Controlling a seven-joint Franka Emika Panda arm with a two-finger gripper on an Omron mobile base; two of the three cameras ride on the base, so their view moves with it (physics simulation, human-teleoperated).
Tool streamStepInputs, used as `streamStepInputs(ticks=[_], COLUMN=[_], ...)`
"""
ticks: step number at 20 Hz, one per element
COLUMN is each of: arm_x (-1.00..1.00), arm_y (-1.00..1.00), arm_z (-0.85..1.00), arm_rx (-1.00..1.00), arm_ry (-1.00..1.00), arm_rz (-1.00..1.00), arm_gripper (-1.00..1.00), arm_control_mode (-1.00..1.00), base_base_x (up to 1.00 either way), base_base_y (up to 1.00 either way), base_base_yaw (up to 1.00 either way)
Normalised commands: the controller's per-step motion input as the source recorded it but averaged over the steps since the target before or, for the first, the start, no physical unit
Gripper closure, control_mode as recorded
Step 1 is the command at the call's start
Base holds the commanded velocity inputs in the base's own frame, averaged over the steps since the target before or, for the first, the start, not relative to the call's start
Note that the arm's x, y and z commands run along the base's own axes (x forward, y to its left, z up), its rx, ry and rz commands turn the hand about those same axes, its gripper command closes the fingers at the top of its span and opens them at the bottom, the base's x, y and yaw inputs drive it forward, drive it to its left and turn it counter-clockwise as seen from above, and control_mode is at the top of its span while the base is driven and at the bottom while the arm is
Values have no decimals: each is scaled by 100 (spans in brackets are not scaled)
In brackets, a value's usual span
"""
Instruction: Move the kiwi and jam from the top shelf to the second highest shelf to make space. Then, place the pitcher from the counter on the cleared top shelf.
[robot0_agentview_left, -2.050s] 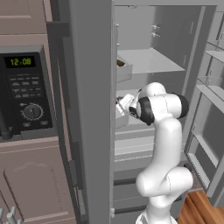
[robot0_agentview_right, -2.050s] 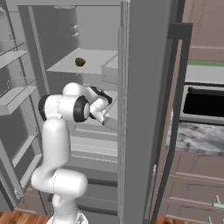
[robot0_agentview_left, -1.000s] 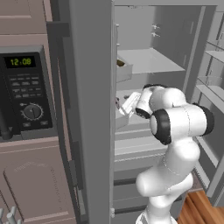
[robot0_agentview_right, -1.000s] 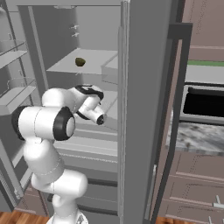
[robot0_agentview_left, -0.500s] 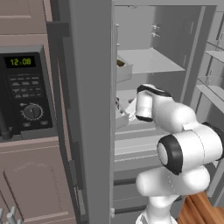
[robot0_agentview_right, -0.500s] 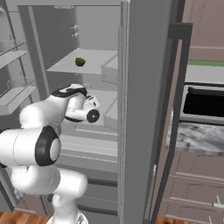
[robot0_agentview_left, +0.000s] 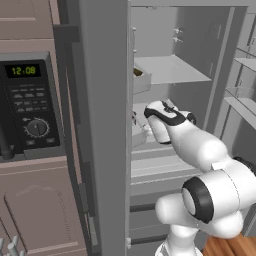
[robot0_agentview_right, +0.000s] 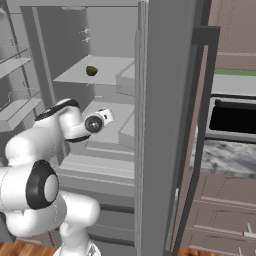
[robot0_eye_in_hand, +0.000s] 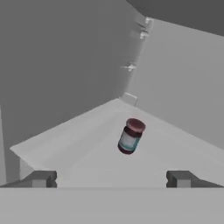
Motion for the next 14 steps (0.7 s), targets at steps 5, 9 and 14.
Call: streamStepInputs(ticks=[5,9,14], arm_x=[-45,-45,-19], arm_y=[-6,-11,-9], arm_z=[14,45,64], arm_rx=[-1,3,14], arm_ry=[11,2,0], arm_rz=[-14,-10,-8], arm_gripper=[-100,-100,-100], arm_control_mode=[-100,-100,-100], base_base_x=[0,0,0], base_base_y=[0,0,0], base_base_yaw=[0,0,0])
